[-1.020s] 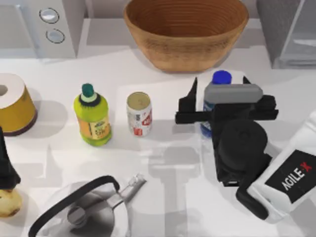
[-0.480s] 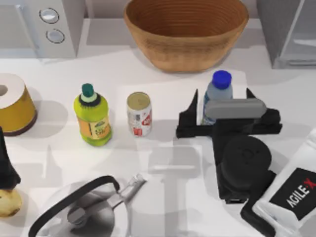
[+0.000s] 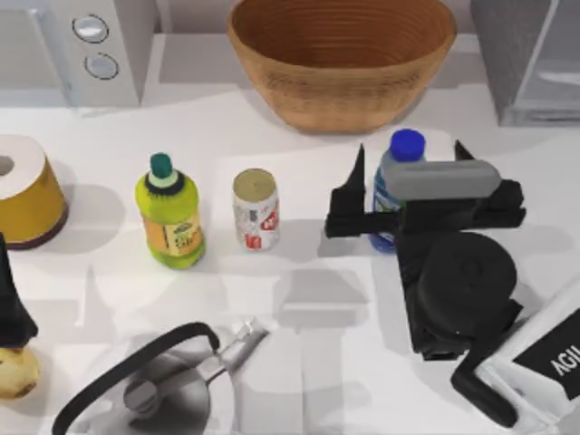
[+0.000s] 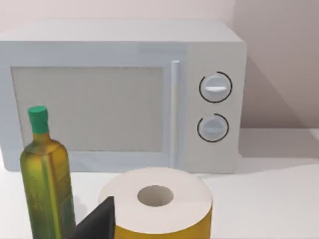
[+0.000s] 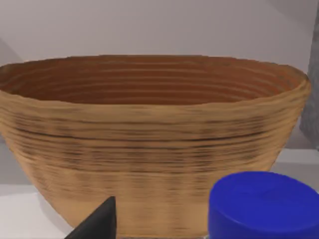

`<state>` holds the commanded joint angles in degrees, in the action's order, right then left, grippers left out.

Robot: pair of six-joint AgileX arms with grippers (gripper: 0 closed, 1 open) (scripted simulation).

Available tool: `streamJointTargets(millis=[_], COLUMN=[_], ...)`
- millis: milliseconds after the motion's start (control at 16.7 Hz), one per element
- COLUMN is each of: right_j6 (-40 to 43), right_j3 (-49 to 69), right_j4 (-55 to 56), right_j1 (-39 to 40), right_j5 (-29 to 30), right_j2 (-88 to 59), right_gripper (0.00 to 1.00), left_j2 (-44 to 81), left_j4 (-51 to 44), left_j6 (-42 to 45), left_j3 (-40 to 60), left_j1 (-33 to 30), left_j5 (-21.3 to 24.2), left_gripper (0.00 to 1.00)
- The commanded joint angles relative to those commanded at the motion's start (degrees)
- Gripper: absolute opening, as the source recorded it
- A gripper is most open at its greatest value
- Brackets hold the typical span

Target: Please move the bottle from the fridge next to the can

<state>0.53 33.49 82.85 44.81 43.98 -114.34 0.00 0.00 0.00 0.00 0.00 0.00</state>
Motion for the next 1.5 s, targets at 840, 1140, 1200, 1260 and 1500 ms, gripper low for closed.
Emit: streamJointTargets(millis=[840, 1140, 1200, 1260, 1500], right_j6=[-0.19, -0.52, -0.55, -0.57, -0.54], right_j3=[-19.3, -27.68, -29.02, -30.2, -33.13], right_j4=[-49.57, -68.88, -71.91, -74.61, -81.81], right_j1=[-26.57, -37.26, -39.0, -40.53, -44.35], right_j5=[-29.1, -38.08, -39.44, -40.63, -43.58], right_j2=[71.01, 95.82, 99.86, 103.51, 113.02], right_gripper=[1.0, 1.0, 1.0, 1.0, 1.0], left_j2=[0.0, 0.0, 0.0, 0.0, 0.0], left_j4=[0.0, 0.0, 0.0, 0.0, 0.0], left_j6=[0.0, 0.0, 0.0, 0.0, 0.0], left_j3=[0.0, 0.0, 0.0, 0.0, 0.0], left_j1=[0.0, 0.0, 0.0, 0.0, 0.0], left_j5=[0.0, 0.0, 0.0, 0.0, 0.0], left_gripper=[1.0, 1.0, 1.0, 1.0, 1.0])
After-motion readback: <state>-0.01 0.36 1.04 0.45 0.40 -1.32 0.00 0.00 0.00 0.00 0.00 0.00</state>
